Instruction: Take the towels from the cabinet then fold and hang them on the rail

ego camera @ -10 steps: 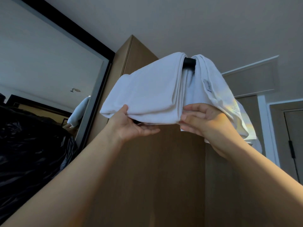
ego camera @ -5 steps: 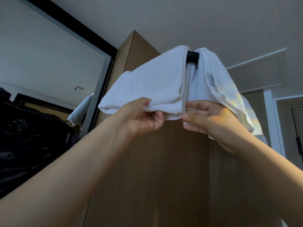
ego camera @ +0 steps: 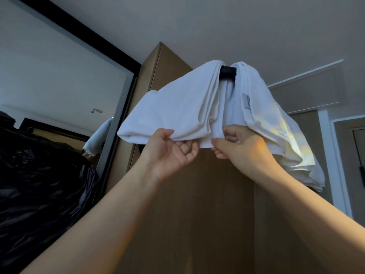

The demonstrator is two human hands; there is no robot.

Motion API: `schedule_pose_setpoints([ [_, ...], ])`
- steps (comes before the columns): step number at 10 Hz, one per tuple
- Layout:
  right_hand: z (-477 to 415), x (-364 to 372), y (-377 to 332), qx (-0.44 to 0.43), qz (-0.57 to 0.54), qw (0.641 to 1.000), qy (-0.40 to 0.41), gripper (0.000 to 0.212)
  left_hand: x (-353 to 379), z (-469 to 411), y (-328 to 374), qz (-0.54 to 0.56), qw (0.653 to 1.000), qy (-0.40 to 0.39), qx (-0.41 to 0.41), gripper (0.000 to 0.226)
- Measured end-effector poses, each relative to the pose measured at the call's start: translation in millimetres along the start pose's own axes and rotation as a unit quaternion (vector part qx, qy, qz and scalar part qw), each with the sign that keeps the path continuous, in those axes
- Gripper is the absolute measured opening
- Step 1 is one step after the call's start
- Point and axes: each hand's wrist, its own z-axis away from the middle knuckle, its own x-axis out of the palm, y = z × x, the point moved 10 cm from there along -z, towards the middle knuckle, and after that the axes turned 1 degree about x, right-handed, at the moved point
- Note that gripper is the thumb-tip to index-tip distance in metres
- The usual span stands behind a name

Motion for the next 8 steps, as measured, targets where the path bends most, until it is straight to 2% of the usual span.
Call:
schedule_pose_setpoints([
  [1, 13, 5, -10, -0.045, 0.049, 0.998, -0.011, 0.025, 4, -3, 6, -0.039, 0.999, -0.001, 0.0, 0.023],
  [2, 9, 9, -4, -0.026, -0.002, 1.0, -0.016, 0.011, -4, -5, 3, -0.099, 0.994, 0.04, -0.01, 0.02],
  [3, 6, 12, 6, 0.017, -0.08, 0.997, -0.016, 0.019, -15, -3, -3, -0.15, 0.984, 0.088, -0.026, 0.015],
  [4, 10, 10, 7, 0.017, -0.095, 0.995, -0.022, 0.03, -25, 1, -6, -0.171, 0.976, 0.122, -0.056, 0.025],
  [5, 14, 10, 6, 0.024, -0.092, 0.994, -0.049, 0.034, -17, 4, -6, -0.071, 0.991, 0.097, -0.051, 0.034],
  [6, 18, 5, 1, 0.024, -0.087, 0.994, -0.062, 0.031, -17, 8, -6, -0.014, 0.993, 0.117, -0.032, 0.018],
  [7, 30, -7, -2, 0.022, -0.066, 0.995, -0.068, 0.022, -19, 8, -8, -0.026, 0.99, 0.141, -0.01, 0.012],
  [8, 48, -28, -3, -0.005, 0.003, 0.999, -0.041, 0.012, -24, 15, -11, -0.073, 0.984, 0.163, 0.0, 0.022],
])
